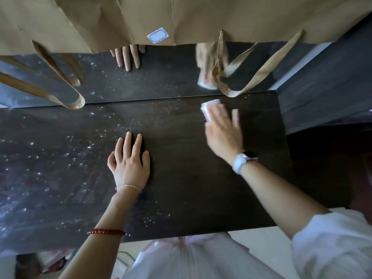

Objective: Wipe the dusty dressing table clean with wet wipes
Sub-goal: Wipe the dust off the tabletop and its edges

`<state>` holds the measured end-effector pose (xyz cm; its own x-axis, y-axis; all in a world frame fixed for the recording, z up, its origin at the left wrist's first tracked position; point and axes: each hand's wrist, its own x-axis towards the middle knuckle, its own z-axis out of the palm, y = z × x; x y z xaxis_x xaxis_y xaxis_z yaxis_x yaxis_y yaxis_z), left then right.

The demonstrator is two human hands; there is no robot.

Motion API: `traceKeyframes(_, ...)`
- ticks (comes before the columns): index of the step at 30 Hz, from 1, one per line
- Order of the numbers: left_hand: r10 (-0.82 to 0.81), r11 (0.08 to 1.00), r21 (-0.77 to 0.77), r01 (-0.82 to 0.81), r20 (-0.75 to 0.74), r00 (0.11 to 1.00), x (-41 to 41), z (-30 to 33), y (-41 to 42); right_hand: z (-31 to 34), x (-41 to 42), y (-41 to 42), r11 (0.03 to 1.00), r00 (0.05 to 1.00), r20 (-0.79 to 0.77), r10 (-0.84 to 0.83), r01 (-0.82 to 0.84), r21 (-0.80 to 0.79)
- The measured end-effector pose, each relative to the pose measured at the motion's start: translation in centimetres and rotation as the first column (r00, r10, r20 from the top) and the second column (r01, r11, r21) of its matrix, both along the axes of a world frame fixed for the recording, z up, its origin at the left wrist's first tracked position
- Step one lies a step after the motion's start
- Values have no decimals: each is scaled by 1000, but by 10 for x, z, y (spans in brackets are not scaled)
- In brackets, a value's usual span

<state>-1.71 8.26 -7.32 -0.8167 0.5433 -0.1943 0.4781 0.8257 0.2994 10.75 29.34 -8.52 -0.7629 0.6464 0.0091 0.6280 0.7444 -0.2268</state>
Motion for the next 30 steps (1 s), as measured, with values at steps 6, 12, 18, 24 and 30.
traceKeyframes(6,106,994,10,-107,38,994,9,-2,13,6,43,64,864,863,63,-501,503,-22)
traceKeyframes(12,77,997,-20,-76,43,996,7,-1,12,8,-14,39,869,872,-37,-488,482,-114)
traceKeyframes(18,83,996,-32,-81,41,996,8,-3,14,6,-22,5,993,999,0,-34,34,-109)
traceKeyframes(24,62,998,-27,-62,7,998,6,-1,11,1,26,45,945,945,-34,-324,322,-60)
traceKeyframes(30,-57,998,-22,57,29,998,-9,8,-1,3,-8,22,925,927,3,-374,373,-74)
